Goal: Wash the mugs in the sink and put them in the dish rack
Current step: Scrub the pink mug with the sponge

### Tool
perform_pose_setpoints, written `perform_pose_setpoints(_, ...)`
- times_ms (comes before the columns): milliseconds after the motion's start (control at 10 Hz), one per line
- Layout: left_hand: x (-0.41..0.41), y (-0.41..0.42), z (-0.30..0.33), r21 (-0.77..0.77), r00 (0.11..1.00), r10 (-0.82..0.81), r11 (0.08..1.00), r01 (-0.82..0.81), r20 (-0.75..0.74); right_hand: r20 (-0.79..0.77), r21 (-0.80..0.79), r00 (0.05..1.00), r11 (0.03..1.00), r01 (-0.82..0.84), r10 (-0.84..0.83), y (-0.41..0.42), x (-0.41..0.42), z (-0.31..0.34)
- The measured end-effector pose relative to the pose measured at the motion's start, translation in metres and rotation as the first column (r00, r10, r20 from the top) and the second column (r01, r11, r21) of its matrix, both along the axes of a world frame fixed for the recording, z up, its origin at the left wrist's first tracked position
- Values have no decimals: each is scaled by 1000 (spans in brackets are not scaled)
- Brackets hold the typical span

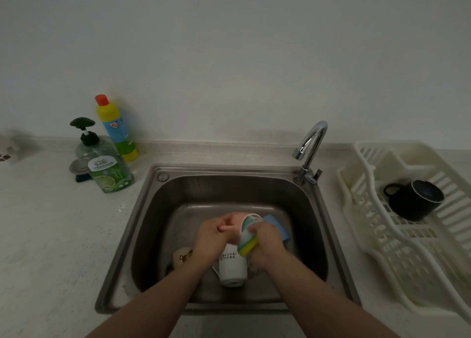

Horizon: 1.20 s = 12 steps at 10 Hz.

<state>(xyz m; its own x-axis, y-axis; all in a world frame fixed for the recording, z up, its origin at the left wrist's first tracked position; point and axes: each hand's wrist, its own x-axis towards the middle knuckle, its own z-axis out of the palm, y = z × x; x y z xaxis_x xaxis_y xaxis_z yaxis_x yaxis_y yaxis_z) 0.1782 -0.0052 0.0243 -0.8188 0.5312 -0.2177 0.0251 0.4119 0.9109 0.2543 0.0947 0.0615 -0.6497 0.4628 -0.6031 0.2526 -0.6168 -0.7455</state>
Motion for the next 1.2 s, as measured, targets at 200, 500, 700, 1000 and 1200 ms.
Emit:
perform_pose_setpoints(200, -22, -10, 18, -107, 997, -68, 992, 70, 21, 753, 606, 440, -255, -754, 490, 36, 18, -45)
perform_pose_setpoints(500, -3, 2, 7, -82, 995, 86, 993, -82, 45, 417, 591, 852, 619, -518, 316, -4, 6, -3)
perform_pose_setpoints(700, -5, 3, 16, 30, 994, 88, 995, -91, 66, 216, 608, 902, 672, -424, 374, 5, 10, -2)
perform_pose_setpoints(1000, -1, 10, 10, -126, 999, 34, 991, -35, -7, 802, 593, 484, -371, -715, 350, 32, 30, -40)
perform_pose_setpoints(1200, 22, 6, 3, -59, 988, 46, 998, -38, 147, 273, 103, 961, 992, -76, 45, 0, 6, 4)
